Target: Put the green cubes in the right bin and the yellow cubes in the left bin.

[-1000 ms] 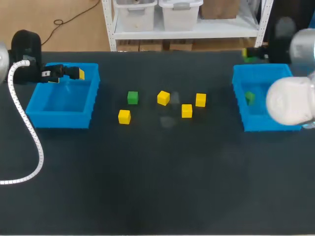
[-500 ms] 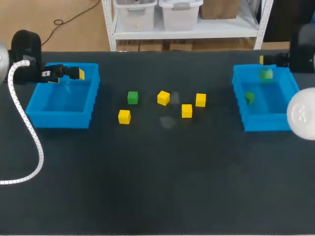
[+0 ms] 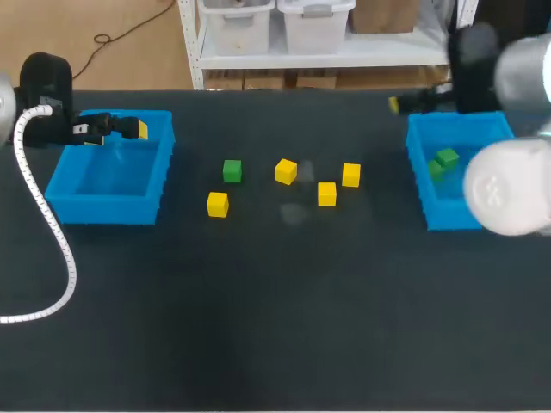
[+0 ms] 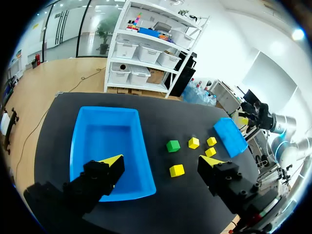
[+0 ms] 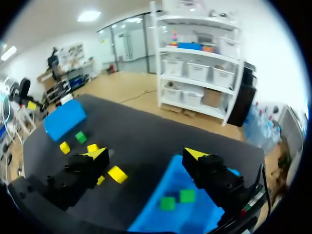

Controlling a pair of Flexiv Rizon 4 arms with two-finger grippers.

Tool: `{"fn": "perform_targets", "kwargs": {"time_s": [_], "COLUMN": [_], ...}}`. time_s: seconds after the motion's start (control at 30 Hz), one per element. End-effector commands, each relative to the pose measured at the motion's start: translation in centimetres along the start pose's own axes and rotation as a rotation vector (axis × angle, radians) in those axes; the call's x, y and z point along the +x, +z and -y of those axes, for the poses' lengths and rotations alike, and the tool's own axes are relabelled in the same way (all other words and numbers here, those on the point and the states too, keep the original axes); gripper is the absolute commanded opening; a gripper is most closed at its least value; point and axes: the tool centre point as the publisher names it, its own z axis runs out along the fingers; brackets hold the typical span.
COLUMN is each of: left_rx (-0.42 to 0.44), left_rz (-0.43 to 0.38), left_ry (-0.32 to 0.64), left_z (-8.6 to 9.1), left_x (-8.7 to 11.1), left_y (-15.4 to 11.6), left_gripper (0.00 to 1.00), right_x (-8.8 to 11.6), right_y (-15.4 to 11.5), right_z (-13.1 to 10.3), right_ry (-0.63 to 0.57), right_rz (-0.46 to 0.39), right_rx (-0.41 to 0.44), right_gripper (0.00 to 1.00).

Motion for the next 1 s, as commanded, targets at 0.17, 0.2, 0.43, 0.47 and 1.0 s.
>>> {"fn": "perform_targets", "kwargs": {"time_s": [0.17, 0.2, 0.43, 0.47, 1.0], "left_rx": [0.011, 0.011, 0.011, 0.011, 0.011], "left_rz": [0.006, 0.006, 0.006, 0.006, 0.006], "left_ry": [0.002, 0.002, 0.002, 0.002, 0.002], "left_z": [-0.3, -0.3, -0.3, -0.3, -0.3], "left_x": [0.1, 0.1, 0.1, 0.1, 0.1], "left_y": [0.0, 0.0, 0.0, 0.0, 0.0], "left_gripper": [1.0, 1.0, 1.0, 1.0, 1.0], "right_x": [-2.5, -2.5, -2.5, -2.4, 0.6], "right_y": [9.8, 10.6, 14.4, 14.8, 18.6], "right_z": [-6.4, -7.1, -11.0, -11.6, -17.5], "right_ry": [-0.164, -0.185, -0.316, -0.337, -0.398], "right_rz": [-0.127, -0.147, -0.253, -0.269, -0.389], "right_rx": [-0.121, -0.135, -0.21, -0.221, -0.37], "right_gripper": [1.0, 1.0, 1.0, 1.0, 1.0]}}
